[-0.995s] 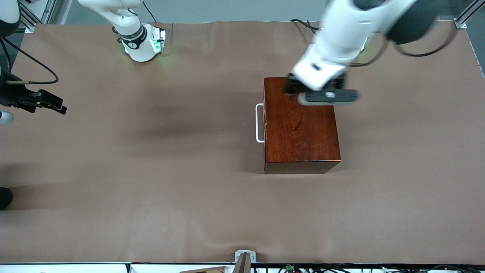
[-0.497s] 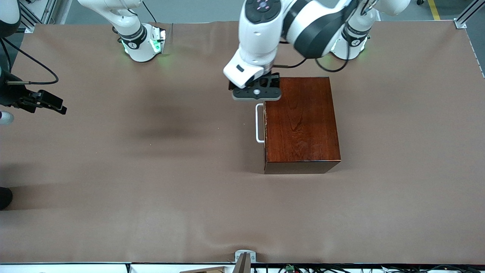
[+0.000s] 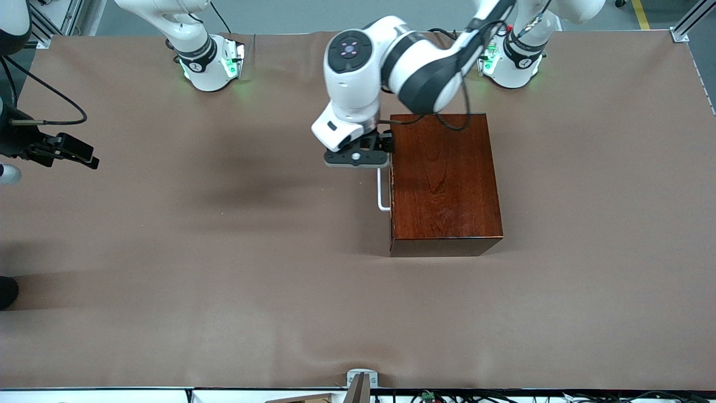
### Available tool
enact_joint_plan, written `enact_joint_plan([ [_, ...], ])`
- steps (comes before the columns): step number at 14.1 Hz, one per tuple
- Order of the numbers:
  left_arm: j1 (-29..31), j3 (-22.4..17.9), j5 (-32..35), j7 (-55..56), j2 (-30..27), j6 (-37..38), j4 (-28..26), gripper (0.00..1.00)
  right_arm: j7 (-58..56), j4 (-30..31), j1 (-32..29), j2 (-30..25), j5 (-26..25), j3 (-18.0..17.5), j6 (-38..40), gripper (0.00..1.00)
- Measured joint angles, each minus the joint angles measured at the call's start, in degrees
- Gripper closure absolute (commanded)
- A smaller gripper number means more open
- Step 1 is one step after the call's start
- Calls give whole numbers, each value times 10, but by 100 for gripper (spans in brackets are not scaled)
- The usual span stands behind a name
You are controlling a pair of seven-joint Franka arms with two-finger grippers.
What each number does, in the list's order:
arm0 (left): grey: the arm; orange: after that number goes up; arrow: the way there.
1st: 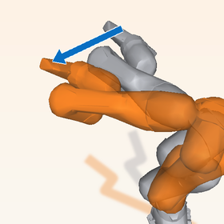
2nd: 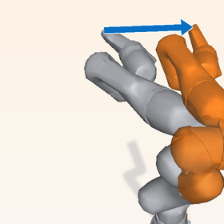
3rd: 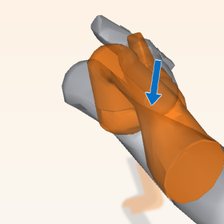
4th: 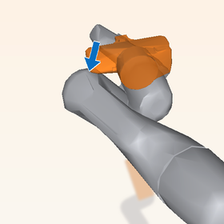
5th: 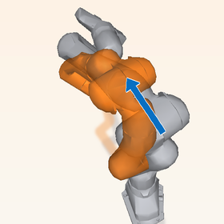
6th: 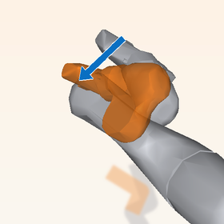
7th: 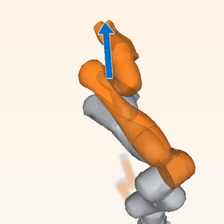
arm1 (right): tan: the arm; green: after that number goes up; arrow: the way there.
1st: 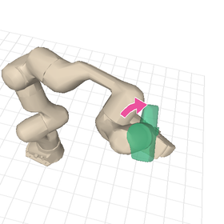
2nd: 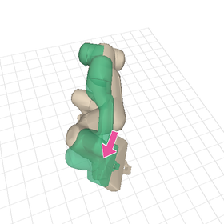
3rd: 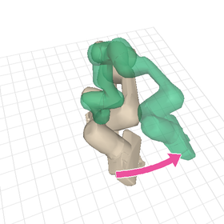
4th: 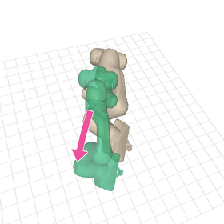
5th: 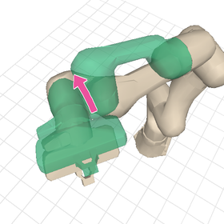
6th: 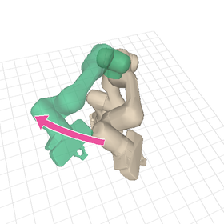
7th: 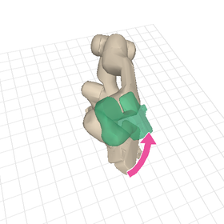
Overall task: Open drawer, take yellow block, close drawer
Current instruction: 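Move the left gripper over the box to the white drawer handle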
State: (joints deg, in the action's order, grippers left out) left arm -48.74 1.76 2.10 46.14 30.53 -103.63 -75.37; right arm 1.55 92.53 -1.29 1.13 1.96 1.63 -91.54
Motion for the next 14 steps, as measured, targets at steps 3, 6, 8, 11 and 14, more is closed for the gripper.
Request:
enact_joint_plan([
  [3, -12, 0, 14, 0, 26, -3, 1, 0, 0, 0, 0, 1, 0, 0, 0, 0],
  [6, -16, 0, 63, -12, 45, -3, 1, 0, 0, 0, 0, 1, 0, 0, 0, 0],
  [8, -20, 1, 79, -13, 55, -3, 2, 0, 0, 0, 0, 2, 0, 0, 0, 0],
  [11, -21, 0, 81, -15, 69, -3, 2, 0, 0, 0, 0, 2, 0, 0, 0, 0],
  [14, -19, -4, 81, -24, 83, -3, 2, 0, 0, 0, 0, 2, 0, -1, 0, 0],
])
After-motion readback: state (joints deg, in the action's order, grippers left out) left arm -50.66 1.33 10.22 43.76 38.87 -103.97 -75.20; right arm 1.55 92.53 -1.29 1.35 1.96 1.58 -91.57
